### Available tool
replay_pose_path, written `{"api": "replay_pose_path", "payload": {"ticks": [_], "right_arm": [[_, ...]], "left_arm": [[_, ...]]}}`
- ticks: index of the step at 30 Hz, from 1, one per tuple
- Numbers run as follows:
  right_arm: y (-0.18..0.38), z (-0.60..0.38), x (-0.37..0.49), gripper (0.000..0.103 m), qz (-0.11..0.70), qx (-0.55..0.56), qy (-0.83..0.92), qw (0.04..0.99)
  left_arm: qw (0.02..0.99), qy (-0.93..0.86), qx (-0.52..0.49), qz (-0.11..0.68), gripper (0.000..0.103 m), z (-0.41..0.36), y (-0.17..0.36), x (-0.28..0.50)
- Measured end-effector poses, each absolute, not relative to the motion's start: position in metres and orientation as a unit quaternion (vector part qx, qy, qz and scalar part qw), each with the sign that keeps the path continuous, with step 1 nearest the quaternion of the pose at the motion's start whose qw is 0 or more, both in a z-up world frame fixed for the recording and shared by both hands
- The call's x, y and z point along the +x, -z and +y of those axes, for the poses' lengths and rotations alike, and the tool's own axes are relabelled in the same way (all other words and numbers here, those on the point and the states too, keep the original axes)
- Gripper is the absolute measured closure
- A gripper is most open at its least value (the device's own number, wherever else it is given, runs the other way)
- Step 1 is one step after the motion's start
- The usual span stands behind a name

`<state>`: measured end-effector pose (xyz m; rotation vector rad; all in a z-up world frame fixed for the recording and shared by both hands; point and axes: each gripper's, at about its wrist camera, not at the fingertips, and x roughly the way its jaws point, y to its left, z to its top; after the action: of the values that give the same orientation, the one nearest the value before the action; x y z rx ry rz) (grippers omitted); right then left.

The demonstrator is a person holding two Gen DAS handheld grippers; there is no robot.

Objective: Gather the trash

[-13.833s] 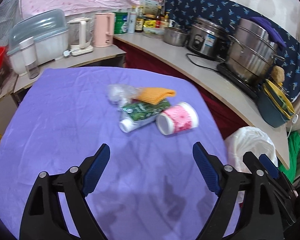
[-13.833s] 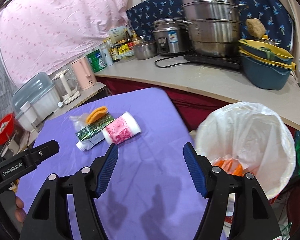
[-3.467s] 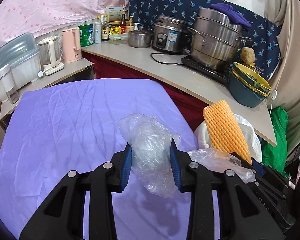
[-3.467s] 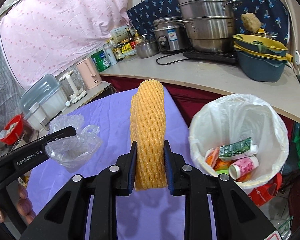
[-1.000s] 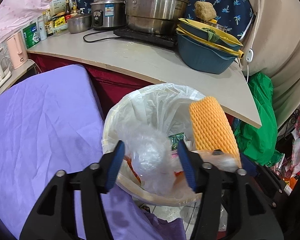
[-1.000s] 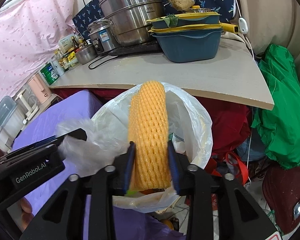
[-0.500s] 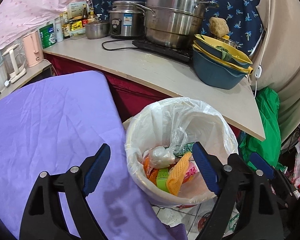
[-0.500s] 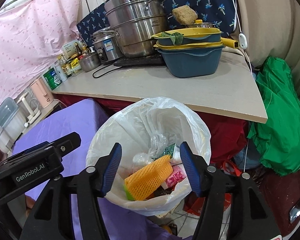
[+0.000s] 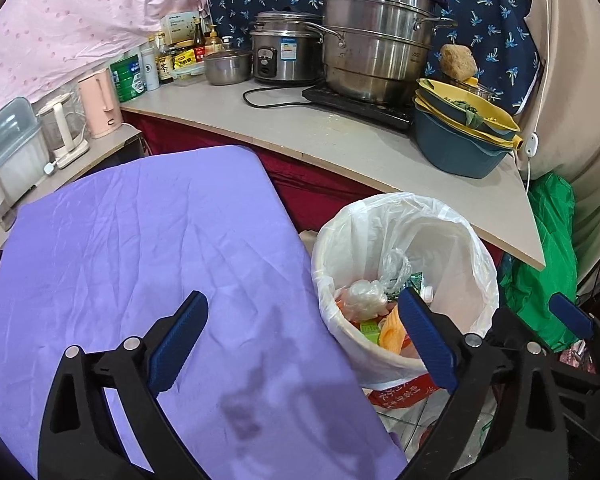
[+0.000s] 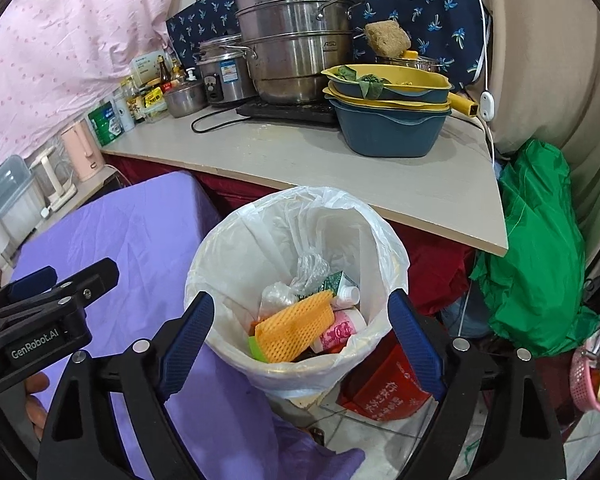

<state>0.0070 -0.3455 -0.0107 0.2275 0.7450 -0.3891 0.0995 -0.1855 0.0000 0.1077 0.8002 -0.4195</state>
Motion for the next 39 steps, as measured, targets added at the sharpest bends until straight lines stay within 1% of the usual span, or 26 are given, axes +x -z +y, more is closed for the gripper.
{"api": "replay_pose_path", "payload": {"ticks": [4,7,15,39], "right_arm": [[0.008,-0.339,0.008,0.016,0.371,0.082,0.192,0.905],[0.008,-0.338,0.006,0.007,0.371,0.081,0.194,0.904],[0.012,-0.341,0.008,0.007,0.375,0.081,0.201,0.902],[0.013,-0.336,-0.014,0.007,0.374,0.078,0.214,0.899]], "left_arm": [[0.897,0.195,0.057,0.392,0.012,-0.178,0.002,0.099],[0.898,0.187,0.049,0.396,0.012,-0.171,0.005,0.099],[0.899,0.181,0.066,0.393,0.012,-0.173,0.011,0.093],[0.884,0.207,0.062,0.414,0.012,-0.175,0.014,0.071]]}}
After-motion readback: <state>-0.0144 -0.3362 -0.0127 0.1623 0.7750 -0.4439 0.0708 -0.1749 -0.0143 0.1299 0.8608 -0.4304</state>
